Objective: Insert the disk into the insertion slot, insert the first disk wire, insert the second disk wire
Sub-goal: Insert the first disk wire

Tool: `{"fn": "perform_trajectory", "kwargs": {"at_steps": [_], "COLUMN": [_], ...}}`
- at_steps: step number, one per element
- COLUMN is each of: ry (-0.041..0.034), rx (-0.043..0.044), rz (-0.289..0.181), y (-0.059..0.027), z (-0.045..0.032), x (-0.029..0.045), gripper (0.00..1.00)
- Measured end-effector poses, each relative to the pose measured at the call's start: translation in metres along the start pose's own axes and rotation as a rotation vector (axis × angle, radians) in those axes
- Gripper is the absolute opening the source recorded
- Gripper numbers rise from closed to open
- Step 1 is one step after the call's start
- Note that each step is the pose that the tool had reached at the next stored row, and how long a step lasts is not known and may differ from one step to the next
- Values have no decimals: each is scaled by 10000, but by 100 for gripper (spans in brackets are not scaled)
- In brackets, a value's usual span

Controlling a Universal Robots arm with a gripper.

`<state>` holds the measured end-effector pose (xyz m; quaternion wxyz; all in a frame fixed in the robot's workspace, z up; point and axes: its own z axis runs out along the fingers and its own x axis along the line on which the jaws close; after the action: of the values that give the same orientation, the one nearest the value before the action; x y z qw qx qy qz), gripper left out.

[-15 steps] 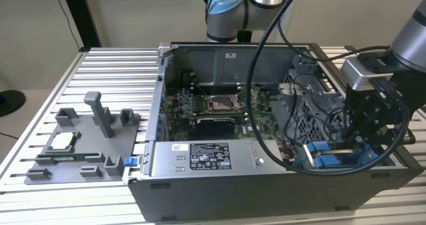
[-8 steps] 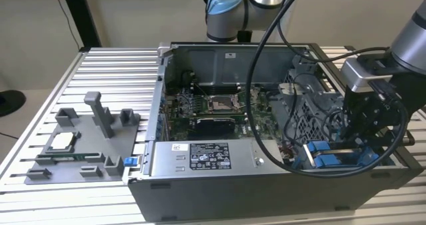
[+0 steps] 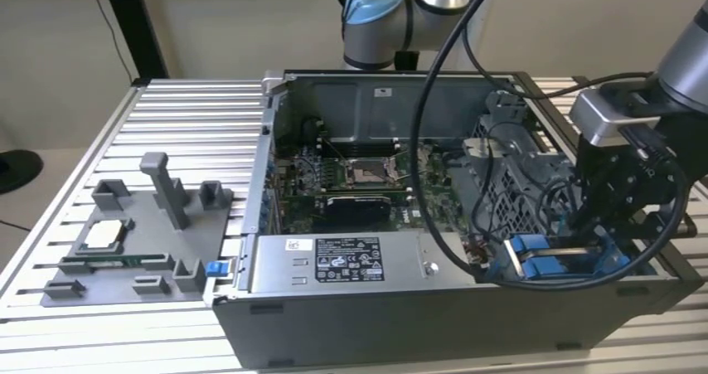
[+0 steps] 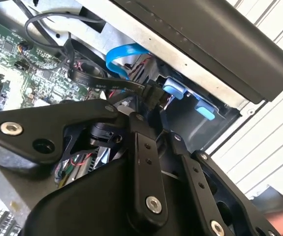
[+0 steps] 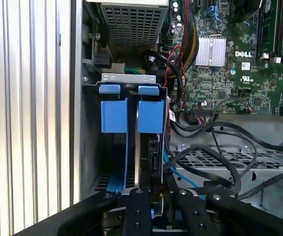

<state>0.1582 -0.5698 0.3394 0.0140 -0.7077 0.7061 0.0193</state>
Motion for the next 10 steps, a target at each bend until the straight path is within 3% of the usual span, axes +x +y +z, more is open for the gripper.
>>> {"fn": "perform_trajectory", "kwargs": {"at_steps": [10], "ry": [1], "rx": [-40], "rz": [2], "y": [0], "z": [-297], "x": [-14], "gripper": [0]}}
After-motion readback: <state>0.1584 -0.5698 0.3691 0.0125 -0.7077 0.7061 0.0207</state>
